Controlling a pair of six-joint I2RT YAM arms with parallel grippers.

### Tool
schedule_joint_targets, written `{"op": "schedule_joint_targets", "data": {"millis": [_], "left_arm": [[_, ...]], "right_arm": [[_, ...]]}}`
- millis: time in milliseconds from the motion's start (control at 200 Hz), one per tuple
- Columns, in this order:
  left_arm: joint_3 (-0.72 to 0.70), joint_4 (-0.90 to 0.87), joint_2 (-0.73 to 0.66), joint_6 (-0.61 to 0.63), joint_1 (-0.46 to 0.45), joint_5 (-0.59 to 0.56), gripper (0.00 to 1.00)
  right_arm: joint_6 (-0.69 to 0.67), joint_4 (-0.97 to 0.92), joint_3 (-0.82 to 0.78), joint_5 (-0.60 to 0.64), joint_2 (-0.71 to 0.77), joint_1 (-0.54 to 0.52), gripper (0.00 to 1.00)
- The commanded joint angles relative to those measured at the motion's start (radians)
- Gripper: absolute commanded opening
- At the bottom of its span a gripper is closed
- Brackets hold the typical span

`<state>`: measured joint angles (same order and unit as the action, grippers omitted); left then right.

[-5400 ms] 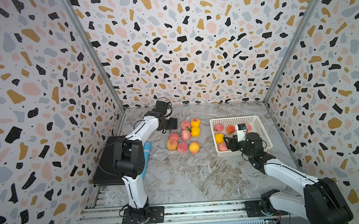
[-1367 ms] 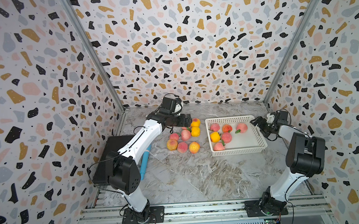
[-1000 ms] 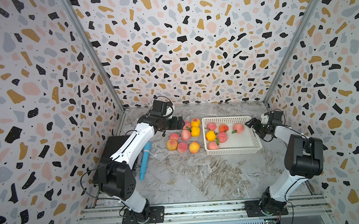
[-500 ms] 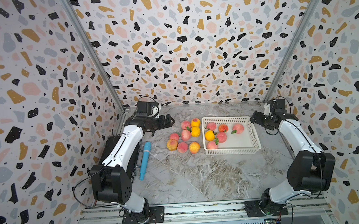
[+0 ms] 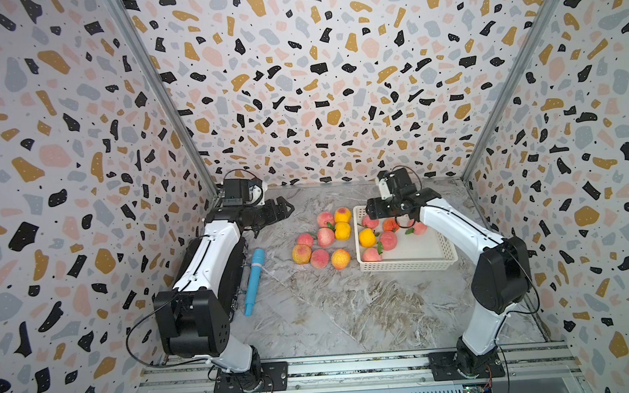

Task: Put the peaches into the basket
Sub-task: Pick up the peach from the center of the board.

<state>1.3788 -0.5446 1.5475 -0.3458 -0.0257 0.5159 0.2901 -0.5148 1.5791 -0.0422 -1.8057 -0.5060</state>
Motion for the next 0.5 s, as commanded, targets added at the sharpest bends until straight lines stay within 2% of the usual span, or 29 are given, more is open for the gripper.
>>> {"op": "schedule_joint_targets", "data": {"millis": [0,225,385,496], "left_arm": [[-0.007,0.022,-0.006,0.004,0.011,0.014,0.95],[-0.007,0.018,-0.011,0.009,0.014,0.011,0.95],[-0.009,0.017,-0.013,0.012,0.013,0.003,0.94],[-0.012,0.018,-0.009,0.013,0.014,0.007,0.94]], "right_arm": [[-0.027,-0.040,0.018,0.037,0.029,-0.098,0.78],[-0.142,-0.158,-0.002,0.070,-0.016,-0.274,0.72],[-0.147,-0.165,-0.033,0.050,-0.042,-0.305,0.70],[-0.146,-0.160,-0.024,0.047,-0.074,-0.317,0.73]]}}
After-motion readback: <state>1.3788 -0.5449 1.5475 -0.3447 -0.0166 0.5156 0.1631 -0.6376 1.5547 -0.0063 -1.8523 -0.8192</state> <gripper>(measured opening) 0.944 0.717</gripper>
